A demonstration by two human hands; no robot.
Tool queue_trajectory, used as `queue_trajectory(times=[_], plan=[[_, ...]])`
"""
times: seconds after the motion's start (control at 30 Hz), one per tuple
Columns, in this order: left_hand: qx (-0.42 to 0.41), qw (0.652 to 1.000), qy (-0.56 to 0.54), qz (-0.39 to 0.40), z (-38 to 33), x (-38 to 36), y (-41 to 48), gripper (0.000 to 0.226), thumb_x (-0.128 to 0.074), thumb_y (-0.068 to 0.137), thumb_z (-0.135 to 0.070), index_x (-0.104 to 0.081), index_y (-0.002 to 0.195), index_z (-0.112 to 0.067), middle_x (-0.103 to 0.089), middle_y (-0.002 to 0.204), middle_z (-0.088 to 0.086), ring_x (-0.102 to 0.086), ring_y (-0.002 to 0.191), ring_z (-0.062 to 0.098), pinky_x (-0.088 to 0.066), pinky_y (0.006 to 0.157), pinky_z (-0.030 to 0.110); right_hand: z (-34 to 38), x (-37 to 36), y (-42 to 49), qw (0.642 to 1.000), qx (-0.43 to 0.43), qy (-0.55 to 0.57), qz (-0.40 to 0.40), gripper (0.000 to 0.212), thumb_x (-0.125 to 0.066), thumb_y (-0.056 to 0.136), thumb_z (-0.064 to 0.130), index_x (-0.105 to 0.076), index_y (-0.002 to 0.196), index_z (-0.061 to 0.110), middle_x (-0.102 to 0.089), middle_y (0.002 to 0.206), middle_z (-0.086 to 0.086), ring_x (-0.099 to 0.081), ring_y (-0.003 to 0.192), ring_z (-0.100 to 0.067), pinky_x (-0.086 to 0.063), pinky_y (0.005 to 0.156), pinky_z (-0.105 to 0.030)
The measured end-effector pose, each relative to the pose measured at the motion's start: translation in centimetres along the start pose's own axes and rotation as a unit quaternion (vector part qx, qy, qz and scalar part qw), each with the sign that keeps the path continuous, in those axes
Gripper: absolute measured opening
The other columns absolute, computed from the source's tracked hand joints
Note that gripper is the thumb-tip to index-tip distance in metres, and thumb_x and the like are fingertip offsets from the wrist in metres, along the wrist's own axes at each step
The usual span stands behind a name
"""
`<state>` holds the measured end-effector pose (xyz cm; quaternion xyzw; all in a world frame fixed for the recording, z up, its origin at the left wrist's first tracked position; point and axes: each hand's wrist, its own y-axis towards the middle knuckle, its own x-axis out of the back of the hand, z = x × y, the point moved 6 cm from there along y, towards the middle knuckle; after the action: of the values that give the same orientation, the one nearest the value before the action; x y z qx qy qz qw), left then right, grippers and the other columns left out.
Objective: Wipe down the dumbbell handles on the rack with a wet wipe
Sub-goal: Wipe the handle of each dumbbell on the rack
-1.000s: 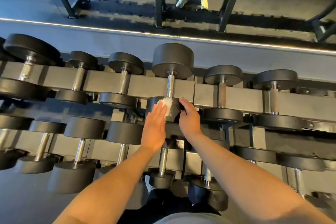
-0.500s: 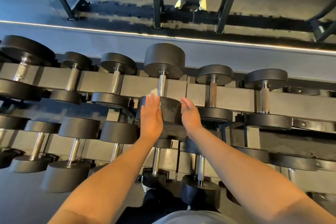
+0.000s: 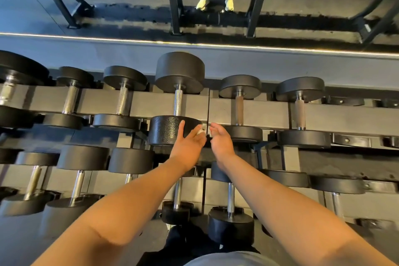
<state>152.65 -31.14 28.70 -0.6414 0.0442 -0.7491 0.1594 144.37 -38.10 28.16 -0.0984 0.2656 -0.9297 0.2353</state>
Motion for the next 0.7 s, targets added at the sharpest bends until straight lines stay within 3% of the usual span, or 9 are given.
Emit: queue_trajectory(times=[0.1, 0.2, 0.3, 0.37, 0.43, 0.5, 0.6, 0.7], plan=[[-0.026, 0.999, 0.006, -0.031, 1.1, -1.0, -2.3, 0.078, -0.054, 0.097, -0.017, -0.011, 0.162, -0.020, -0.004, 0.170, 0.000, 0.012, 0.155, 0.020, 0.010, 0.123, 0.055, -0.4, -1.3, -0.2, 1.000, -0.008, 0.004, 0.022, 0.038, -0.037, 0.109, 0.025, -0.051, 0.144, 0.021, -0.053, 0.142, 0.000, -0.048, 0.130, -0.016, -0.038, 0.109, -0.031], [0.017, 0.983, -0.100, -0.150, 3.2, -1.6, -4.6, 0.087, -0.065, 0.089, -0.007, -0.018, 0.160, -0.021, -0.015, 0.169, 0.000, -0.003, 0.156, 0.020, -0.007, 0.126, 0.051, -1.1, -2.3, -0.4, 0.999, -0.006, -0.010, 0.037, 0.038, -0.036, 0.109, 0.025, -0.051, 0.145, 0.024, -0.051, 0.145, 0.002, -0.045, 0.135, -0.016, -0.034, 0.116, -0.035], [0.116, 0.940, -0.241, -0.210, 5.4, -2.3, -6.2, 0.080, -0.064, 0.091, -0.007, -0.025, 0.159, -0.022, -0.021, 0.167, 0.001, -0.013, 0.156, 0.022, -0.019, 0.124, 0.053, -1.7, -3.2, -0.6, 0.998, -0.022, 0.012, 0.056, 0.036, -0.036, 0.109, 0.028, -0.052, 0.142, 0.031, -0.051, 0.146, 0.003, -0.042, 0.139, -0.017, -0.034, 0.118, -0.043], [0.211, 0.890, -0.335, -0.226, 7.0, -2.6, -6.7, 0.065, -0.057, 0.098, -0.009, -0.030, 0.156, -0.021, -0.031, 0.162, 0.004, -0.028, 0.151, 0.027, -0.031, 0.119, 0.056, -2.0, -3.4, -0.7, 0.997, -0.034, 0.023, 0.062, 0.037, -0.036, 0.109, 0.027, -0.050, 0.142, 0.032, -0.049, 0.148, 0.002, -0.040, 0.141, -0.018, -0.034, 0.118, -0.046], [0.254, 0.861, -0.374, -0.231, 7.7, -2.6, -6.8, 0.059, -0.053, 0.100, -0.012, -0.032, 0.153, -0.020, -0.038, 0.155, 0.006, -0.039, 0.144, 0.028, -0.041, 0.113, 0.053, -2.0, -3.3, -0.7, 0.997, -0.035, 0.025, 0.059, 0.038, -0.036, 0.109, 0.026, -0.049, 0.144, 0.031, -0.046, 0.150, 0.002, -0.039, 0.142, -0.018, -0.034, 0.119, -0.047], [0.228, 0.879, -0.356, -0.220, 7.2, -2.2, -6.4, 0.063, -0.054, 0.098, -0.012, -0.029, 0.155, -0.020, -0.034, 0.158, 0.006, -0.033, 0.148, 0.028, -0.037, 0.116, 0.053, -2.1, -3.3, -0.8, 0.998, -0.032, 0.022, 0.056, 0.038, -0.037, 0.108, 0.029, -0.048, 0.144, 0.032, -0.048, 0.149, 0.003, -0.041, 0.141, -0.018, -0.034, 0.118, -0.047], [0.166, 0.931, -0.268, -0.185, 4.9, -1.5, -5.4, 0.070, -0.055, 0.096, -0.010, -0.026, 0.159, -0.024, -0.015, 0.168, 0.004, -0.004, 0.156, 0.026, -0.013, 0.124, 0.059, -2.0, -2.9, -1.0, 0.999, -0.029, 0.018, 0.041, 0.039, -0.038, 0.107, 0.037, -0.048, 0.144, 0.032, -0.052, 0.145, 0.005, -0.045, 0.136, -0.016, -0.035, 0.117, -0.047], [0.138, 0.959, -0.203, -0.143, 3.2, -1.6, -4.8, 0.070, -0.058, 0.095, -0.016, -0.030, 0.157, -0.033, -0.003, 0.170, 0.003, 0.012, 0.155, 0.031, 0.008, 0.118, 0.063, -1.1, -2.4, -1.4, 0.999, -0.006, 0.016, 0.031, 0.041, -0.037, 0.108, 0.038, -0.048, 0.146, 0.029, -0.052, 0.143, 0.004, -0.047, 0.131, -0.015, -0.037, 0.115, -0.041]])
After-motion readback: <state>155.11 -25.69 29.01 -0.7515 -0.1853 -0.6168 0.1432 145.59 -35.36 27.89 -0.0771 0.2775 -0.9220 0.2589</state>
